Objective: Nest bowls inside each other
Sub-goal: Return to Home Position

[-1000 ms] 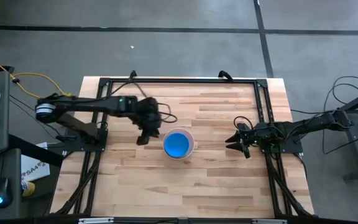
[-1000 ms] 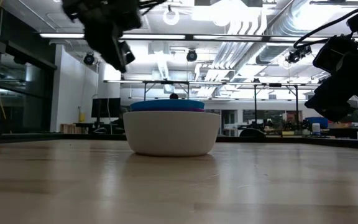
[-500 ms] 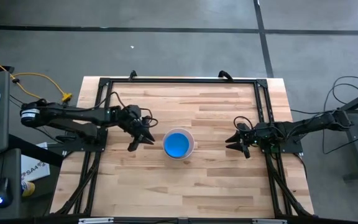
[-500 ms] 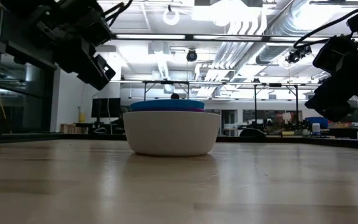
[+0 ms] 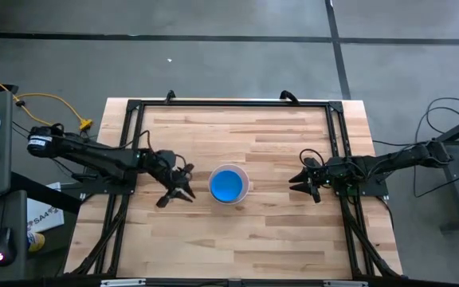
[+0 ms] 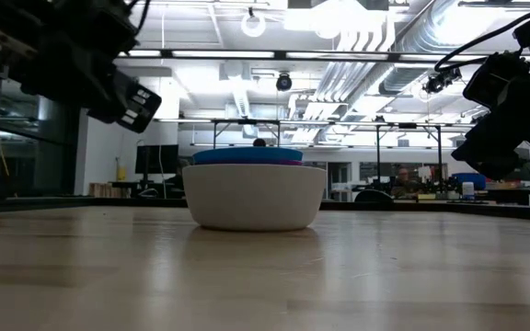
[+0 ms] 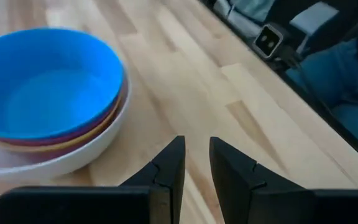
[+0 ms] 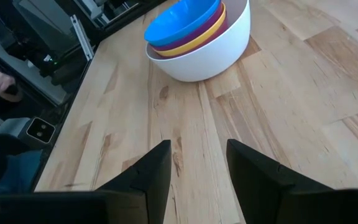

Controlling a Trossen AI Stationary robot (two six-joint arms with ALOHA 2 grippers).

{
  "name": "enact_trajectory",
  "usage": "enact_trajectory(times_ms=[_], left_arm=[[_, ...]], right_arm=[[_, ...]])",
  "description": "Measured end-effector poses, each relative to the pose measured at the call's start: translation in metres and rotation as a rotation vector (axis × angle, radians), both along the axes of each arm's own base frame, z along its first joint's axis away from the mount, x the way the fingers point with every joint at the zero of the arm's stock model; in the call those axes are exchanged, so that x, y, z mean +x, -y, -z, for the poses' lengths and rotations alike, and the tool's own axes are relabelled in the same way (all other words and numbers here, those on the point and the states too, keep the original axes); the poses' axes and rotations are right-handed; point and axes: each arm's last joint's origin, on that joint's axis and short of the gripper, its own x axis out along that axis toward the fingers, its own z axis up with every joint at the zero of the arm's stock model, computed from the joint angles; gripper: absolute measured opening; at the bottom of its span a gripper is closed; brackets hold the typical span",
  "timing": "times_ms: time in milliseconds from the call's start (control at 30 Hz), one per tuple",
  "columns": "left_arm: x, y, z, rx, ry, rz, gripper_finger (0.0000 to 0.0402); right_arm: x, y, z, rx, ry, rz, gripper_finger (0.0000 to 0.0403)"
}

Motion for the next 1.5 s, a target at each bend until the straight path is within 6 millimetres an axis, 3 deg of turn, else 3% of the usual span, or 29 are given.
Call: enact_trajectory(times_ms=[367, 800, 1500], left_arm=[[-0.025, 0.014, 0.031, -0.048, 0.164, 0.054, 0.0074], [-0.056, 0.009, 0.035, -0.041, 0.225, 0.026, 0.0074], [-0.07, 0.006, 0.034, 0.04, 0.29, 0.019, 0.0074]], right_arm=[[0.0, 0.0, 0.0, 0.0, 0.0, 0.0, 0.0148], [0.0, 0.0, 0.0, 0.0, 0.0, 0.0, 0.0148], [0.0, 0.0, 0.0, 0.0, 0.0, -0.001, 0.0148]])
